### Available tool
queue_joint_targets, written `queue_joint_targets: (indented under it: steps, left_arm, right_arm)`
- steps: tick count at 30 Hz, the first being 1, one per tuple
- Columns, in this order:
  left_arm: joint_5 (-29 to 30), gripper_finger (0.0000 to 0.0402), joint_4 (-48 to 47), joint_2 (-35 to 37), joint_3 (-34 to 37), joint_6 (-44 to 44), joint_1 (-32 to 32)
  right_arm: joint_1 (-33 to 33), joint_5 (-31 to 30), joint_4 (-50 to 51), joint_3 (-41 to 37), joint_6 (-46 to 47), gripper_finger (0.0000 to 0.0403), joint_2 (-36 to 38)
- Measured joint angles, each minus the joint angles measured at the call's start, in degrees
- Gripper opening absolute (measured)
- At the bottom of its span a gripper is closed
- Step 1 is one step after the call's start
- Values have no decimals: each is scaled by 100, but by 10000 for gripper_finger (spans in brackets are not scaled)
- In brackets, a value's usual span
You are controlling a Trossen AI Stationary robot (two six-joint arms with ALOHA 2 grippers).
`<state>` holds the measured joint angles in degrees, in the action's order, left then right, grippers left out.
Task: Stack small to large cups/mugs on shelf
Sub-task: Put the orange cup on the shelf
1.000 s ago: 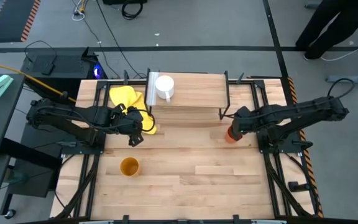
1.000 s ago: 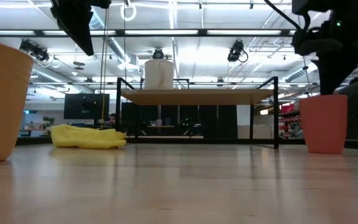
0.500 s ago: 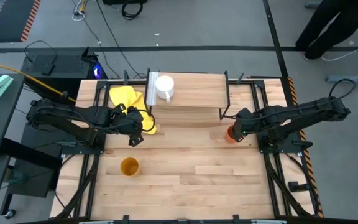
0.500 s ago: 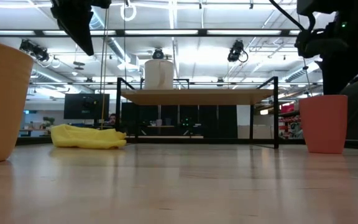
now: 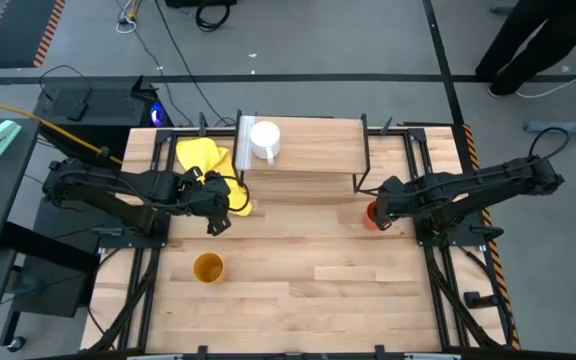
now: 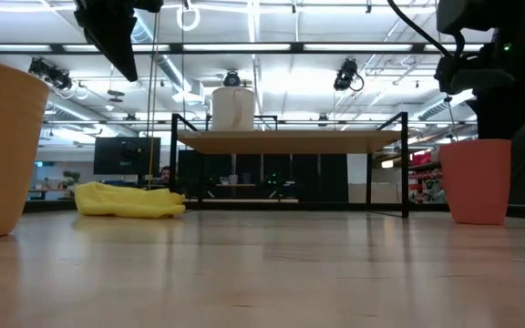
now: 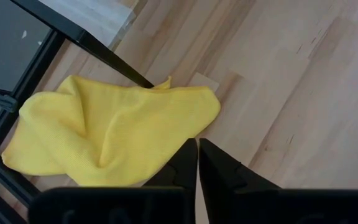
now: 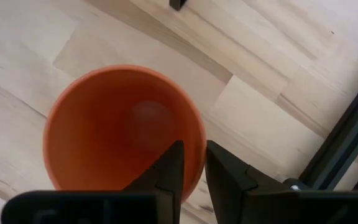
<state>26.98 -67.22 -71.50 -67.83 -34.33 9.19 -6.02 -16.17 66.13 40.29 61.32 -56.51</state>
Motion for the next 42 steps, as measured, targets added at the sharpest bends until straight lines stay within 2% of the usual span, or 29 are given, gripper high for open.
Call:
queue_joint_targets:
  steps: [6, 15, 26, 34, 42]
  left_arm:
    - [-2, 24, -1, 0, 0, -2, 0]
    - [-2, 16, -1, 0, 0, -2, 0]
    - [-2, 20, 0, 0, 0, 2, 0]
    - [0, 21, -2, 0, 0, 84, 0]
    - [31, 25, -18, 0, 0, 96, 0]
  right_arm:
    - [0, 0, -22, 0, 150, 62, 0]
    - [0, -2, -38, 6, 194, 9, 2]
    - [0, 13, -23, 36, 156, 6, 0]
    - [4, -22, 4, 545, -154, 4, -4]
    - [187, -527, 125, 1374, -665, 2, -42]
